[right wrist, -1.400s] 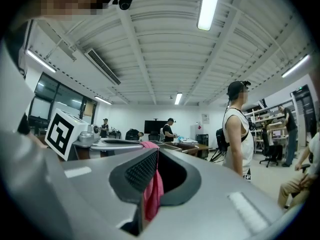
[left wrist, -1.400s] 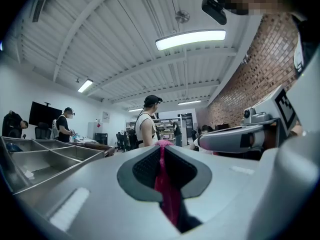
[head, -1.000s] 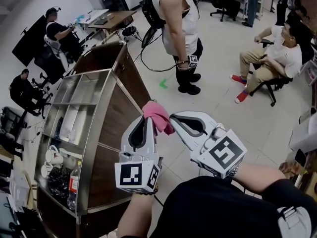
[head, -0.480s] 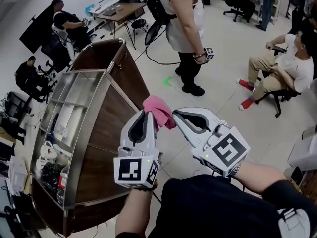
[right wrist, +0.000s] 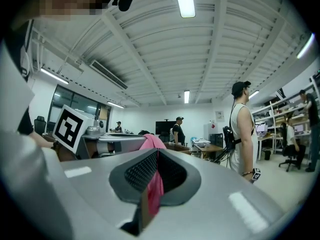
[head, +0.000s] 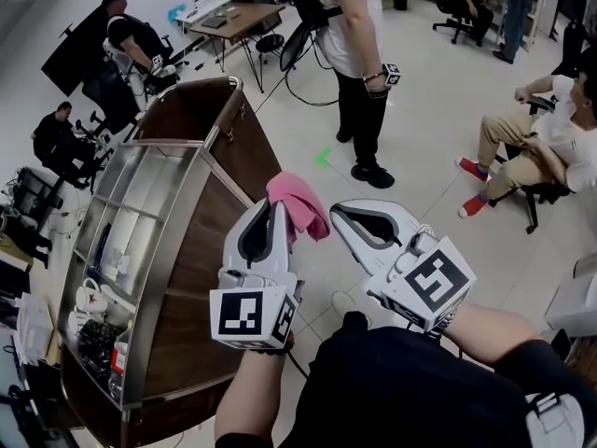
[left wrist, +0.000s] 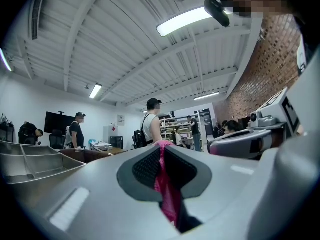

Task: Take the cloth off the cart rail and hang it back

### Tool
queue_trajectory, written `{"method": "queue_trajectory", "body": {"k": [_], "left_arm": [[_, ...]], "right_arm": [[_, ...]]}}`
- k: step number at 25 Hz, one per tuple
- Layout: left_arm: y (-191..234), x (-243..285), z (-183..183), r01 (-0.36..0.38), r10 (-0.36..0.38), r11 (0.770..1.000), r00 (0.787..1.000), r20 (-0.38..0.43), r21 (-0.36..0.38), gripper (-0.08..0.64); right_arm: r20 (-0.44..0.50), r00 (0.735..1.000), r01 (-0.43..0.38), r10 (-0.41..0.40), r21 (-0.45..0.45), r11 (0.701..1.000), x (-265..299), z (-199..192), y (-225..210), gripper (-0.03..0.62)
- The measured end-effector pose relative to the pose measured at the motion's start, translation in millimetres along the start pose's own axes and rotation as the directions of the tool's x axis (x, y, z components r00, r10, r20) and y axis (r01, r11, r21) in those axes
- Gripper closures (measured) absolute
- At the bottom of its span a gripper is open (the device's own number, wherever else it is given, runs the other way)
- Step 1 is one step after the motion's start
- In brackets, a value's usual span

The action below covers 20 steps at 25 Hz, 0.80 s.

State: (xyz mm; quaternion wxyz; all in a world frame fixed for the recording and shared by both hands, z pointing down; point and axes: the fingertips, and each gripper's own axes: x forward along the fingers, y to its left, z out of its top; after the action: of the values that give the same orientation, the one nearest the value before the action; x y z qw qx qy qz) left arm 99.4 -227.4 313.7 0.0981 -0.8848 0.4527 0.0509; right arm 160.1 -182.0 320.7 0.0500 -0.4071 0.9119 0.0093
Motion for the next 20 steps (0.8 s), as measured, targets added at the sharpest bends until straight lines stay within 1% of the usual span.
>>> {"method": "queue_trajectory", "body": {"k": [2,4,6,7,8,9,11,12,14,16,20], "left_arm": [[13.1,4.2,3.7,-0.008,0.008,1.0,1.0,0.013,0.001,0.535],[26.9,-4.5,5.9,-0.014,0.014,1.0,1.0,0.028,0.005,0.535],[42.4,-12.7,3.2,-0.019,0.019,1.0,0.999,0.039,0.01,0.535],[50.7,-9.1,0.1,-0.022,0.022,1.0,0.999,0.041,0.011,0.535],[59.0,0.7,-3.0,-0.026,0.025,1.0,0.999,0.04,0.01,0.535],[67.1,14.1,-4.8,-0.029,0.029,1.0,0.999,0.037,0.01,0.535],[82.6,41.0,-2.5,-0.034,0.034,0.999,0.999,0.033,0.009,0.535],[90.1,51.6,0.9,-0.036,0.036,0.999,0.999,0.035,0.009,0.535],[105.0,66.1,7.4,-0.042,0.041,0.999,0.998,0.041,0.012,0.535],[121.8,73.1,10.4,-0.05,0.049,0.999,0.998,0.049,0.015,0.535],[154.9,84.2,14.8,-0.07,0.068,0.997,0.996,0.065,0.025,0.535]], "right_arm": [[-0.024,1.0,0.002,-0.002,0.02,1.0,11.2,0.9,0.1,0.591],[0.009,1.0,0.006,-0.006,-0.04,0.999,22.7,3.8,5.9,0.591],[0.029,1.0,0.009,-0.007,-0.066,0.998,36.2,0.3,13.1,0.591],[0.041,0.999,0.007,-0.004,-0.08,0.997,45.4,-1.2,9.8,0.591],[0.046,0.999,0.001,0.003,-0.085,0.996,55.6,-2.4,1.7,0.591],[0.03,1.0,-0.005,0.007,-0.063,0.998,65.7,-3.9,-7.8,0.589],[-0.029,1.0,-0.006,0.006,0.01,1.0,84.4,-2.5,-25.3,0.591],[-0.032,0.999,-0.006,0.007,0.013,1.0,94.0,2.1,-33.1,0.591],[-0.007,1.0,-0.014,0.014,-0.019,1.0,112.9,11.9,-44.4,0.591],[-0.022,1.0,-0.018,0.018,-0.01,1.0,130.3,12.6,-46.3,0.591],[0.034,0.998,-0.043,0.046,-0.08,0.996,165.7,15.7,-52.2,0.589]]}}
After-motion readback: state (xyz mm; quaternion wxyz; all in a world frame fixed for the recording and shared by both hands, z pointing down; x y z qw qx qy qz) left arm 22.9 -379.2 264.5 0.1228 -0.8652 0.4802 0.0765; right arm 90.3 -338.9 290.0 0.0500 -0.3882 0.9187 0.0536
